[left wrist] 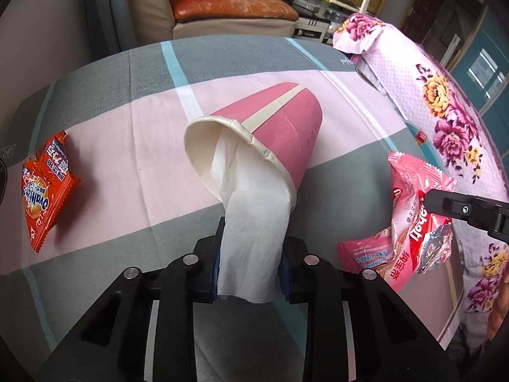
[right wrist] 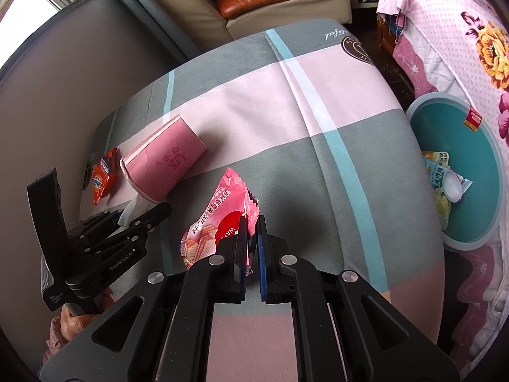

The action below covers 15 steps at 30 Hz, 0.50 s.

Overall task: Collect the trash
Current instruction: 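Grasp the white tissue with the left tool while the right tool grasps the pink wafer wrapper, then carry the tissue and pink wrapper over the teal bin and open both tools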

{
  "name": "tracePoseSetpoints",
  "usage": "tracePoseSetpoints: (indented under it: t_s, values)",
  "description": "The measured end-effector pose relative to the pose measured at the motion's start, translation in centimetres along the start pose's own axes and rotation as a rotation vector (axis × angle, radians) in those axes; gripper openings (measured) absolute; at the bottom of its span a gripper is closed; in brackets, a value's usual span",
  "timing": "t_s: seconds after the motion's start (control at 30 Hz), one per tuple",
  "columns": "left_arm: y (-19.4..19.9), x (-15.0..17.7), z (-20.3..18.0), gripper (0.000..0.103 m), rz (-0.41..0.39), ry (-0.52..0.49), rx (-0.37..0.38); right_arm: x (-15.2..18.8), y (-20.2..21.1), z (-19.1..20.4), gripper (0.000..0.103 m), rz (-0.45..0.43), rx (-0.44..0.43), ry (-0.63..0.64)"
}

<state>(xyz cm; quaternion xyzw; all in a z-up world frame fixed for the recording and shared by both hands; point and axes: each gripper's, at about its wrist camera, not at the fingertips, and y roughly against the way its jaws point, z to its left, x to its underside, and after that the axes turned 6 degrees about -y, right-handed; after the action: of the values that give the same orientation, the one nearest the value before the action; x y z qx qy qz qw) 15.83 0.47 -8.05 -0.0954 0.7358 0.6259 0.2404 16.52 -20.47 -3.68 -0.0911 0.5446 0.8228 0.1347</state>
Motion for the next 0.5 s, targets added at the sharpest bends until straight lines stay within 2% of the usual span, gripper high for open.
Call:
tracePoseSetpoints:
  t_s: [0.03,0.13,0.5]
  values:
    - [0.1,0.1,0.0,0.016,0.001,0.008,0.005,0.0,0.0,0.0,0.006,-0.001,0.000,0.000]
    - [0.8,0.5,-0.2,0.011,-0.011,0.016,-0.013,-0.1,0.3,-0.1,0.006,-0.011,-0.004,-0.005]
    - [4.9,2.8,-2.2,0.009,-0.041,0.011,0.038,0.5,2.2,-0.3,0.006,-0.044,-0.041,-0.011]
